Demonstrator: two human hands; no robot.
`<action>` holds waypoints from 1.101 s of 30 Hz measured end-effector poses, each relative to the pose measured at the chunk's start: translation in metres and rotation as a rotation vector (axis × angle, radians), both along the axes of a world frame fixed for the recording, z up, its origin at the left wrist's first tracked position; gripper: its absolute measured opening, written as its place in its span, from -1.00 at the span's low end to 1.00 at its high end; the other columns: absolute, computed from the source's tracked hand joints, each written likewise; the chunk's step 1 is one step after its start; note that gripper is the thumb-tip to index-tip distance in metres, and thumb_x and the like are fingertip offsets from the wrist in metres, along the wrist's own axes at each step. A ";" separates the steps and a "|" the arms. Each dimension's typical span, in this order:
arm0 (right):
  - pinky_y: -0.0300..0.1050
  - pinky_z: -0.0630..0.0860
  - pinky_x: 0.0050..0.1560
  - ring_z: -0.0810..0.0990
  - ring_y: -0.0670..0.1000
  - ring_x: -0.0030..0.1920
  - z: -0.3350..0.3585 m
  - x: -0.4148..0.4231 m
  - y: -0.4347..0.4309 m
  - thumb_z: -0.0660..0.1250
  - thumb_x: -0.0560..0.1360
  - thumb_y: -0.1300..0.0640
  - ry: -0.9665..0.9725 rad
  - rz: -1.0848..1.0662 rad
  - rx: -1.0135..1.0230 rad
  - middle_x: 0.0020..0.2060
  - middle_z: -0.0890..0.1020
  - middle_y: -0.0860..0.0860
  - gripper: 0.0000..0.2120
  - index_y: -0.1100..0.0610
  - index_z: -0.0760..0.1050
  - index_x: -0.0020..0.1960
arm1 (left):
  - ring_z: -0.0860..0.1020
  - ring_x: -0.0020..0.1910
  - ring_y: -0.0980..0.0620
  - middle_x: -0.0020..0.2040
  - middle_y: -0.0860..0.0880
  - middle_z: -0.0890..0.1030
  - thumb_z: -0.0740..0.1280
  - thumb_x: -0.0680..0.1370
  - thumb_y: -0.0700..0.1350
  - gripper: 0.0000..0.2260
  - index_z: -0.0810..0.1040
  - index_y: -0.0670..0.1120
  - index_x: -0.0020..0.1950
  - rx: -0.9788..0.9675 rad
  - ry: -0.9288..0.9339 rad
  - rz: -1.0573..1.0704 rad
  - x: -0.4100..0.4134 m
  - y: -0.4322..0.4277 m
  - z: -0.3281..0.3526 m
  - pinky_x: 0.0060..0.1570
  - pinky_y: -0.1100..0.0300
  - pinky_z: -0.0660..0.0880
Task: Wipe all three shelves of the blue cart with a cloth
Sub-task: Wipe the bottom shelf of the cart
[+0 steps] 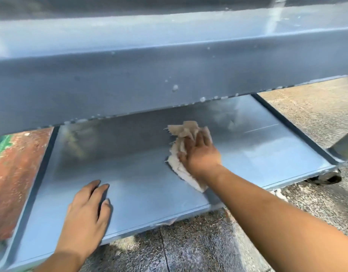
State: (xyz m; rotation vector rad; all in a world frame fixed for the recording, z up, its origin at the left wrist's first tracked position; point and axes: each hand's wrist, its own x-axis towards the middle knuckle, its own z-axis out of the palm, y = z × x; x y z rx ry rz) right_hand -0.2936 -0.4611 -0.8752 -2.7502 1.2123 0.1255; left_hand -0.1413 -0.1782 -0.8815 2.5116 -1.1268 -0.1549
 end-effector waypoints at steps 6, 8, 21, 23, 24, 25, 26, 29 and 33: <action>0.28 0.20 0.50 0.11 0.33 0.57 -0.009 -0.131 -0.080 -0.10 0.56 -0.37 0.034 -0.403 -0.045 0.57 0.12 0.33 -0.26 0.03 0.04 0.61 | 0.40 0.35 -0.13 0.37 -0.10 0.46 0.19 0.56 -0.06 -0.64 0.52 -0.11 0.32 -0.009 0.001 -0.018 -0.001 0.001 -0.003 0.35 -0.08 0.36; 0.31 0.12 0.51 0.05 0.33 0.58 -0.010 -0.157 -0.088 -0.11 0.53 -0.44 0.060 -0.487 -0.010 0.59 0.04 0.31 -0.21 -0.03 -0.02 0.63 | 0.40 0.34 -0.14 0.36 -0.11 0.47 0.29 0.55 -0.14 -0.68 0.53 -0.11 0.30 -0.022 -0.023 -0.015 0.001 0.001 -0.007 0.31 -0.09 0.36; 0.35 -0.33 0.52 -0.45 0.35 0.50 -0.014 -0.027 0.128 -0.35 0.56 -0.35 0.080 0.007 0.046 0.51 -0.41 0.26 -0.27 0.04 -0.42 0.57 | 0.43 0.30 -0.16 0.32 -0.10 0.48 0.14 0.58 -0.06 -0.65 0.54 -0.11 0.28 -0.046 -0.078 -0.028 0.004 0.001 -0.013 0.26 -0.16 0.41; 0.36 -0.37 0.50 -0.47 0.37 0.49 -0.015 -0.001 0.166 -0.32 0.59 -0.32 0.056 0.163 0.047 0.52 -0.40 0.29 -0.27 0.08 -0.38 0.59 | 0.44 0.29 -0.17 0.32 -0.10 0.49 0.10 0.55 -0.01 -0.59 0.54 -0.12 0.28 -0.046 -0.075 -0.028 0.005 0.003 -0.012 0.25 -0.18 0.40; 0.36 -0.39 0.49 -0.48 0.36 0.50 -0.015 0.007 0.176 -0.28 0.59 -0.30 0.059 0.224 0.053 0.52 -0.39 0.30 -0.27 0.09 -0.34 0.61 | 0.42 0.31 -0.17 0.33 -0.10 0.48 0.09 0.54 0.01 -0.57 0.54 -0.11 0.30 -0.045 -0.069 -0.024 0.005 0.003 -0.011 0.26 -0.17 0.39; 0.35 -0.39 0.48 -0.48 0.35 0.51 -0.014 0.010 0.181 -0.25 0.60 -0.30 0.070 0.262 0.063 0.53 -0.38 0.30 -0.26 0.09 -0.30 0.62 | 0.41 0.33 -0.17 0.35 -0.09 0.48 0.07 0.54 0.03 -0.56 0.53 -0.10 0.31 -0.044 -0.062 -0.024 0.005 0.003 -0.011 0.28 -0.17 0.37; 0.34 -0.38 0.49 -0.46 0.32 0.52 -0.013 0.010 0.179 -0.22 0.60 -0.30 0.076 0.290 0.063 0.55 -0.37 0.28 -0.26 0.08 -0.26 0.63 | 0.39 0.34 -0.16 0.36 -0.09 0.47 0.05 0.55 0.05 -0.54 0.52 -0.09 0.32 -0.045 -0.052 -0.024 0.005 0.004 -0.011 0.31 -0.16 0.36; 0.26 -0.29 0.56 -0.37 0.23 0.58 -0.012 -0.015 0.157 -0.21 0.62 -0.31 0.034 0.303 0.064 0.59 -0.29 0.20 -0.29 0.04 -0.18 0.65 | 0.38 0.34 -0.16 0.37 -0.10 0.46 -0.01 0.56 0.08 -0.50 0.51 -0.08 0.34 -0.030 -0.058 -0.032 0.004 0.004 -0.010 0.32 -0.15 0.37; 0.38 0.16 0.46 0.19 0.29 0.56 -0.013 -0.089 0.105 0.17 0.61 -0.25 -0.089 0.190 -0.106 0.53 0.28 0.23 -0.43 -0.01 0.35 0.52 | 0.39 0.32 -0.19 0.36 -0.12 0.46 -0.01 0.56 0.09 -0.51 0.51 -0.07 0.34 -0.020 -0.069 -0.015 0.002 0.002 -0.009 0.29 -0.19 0.40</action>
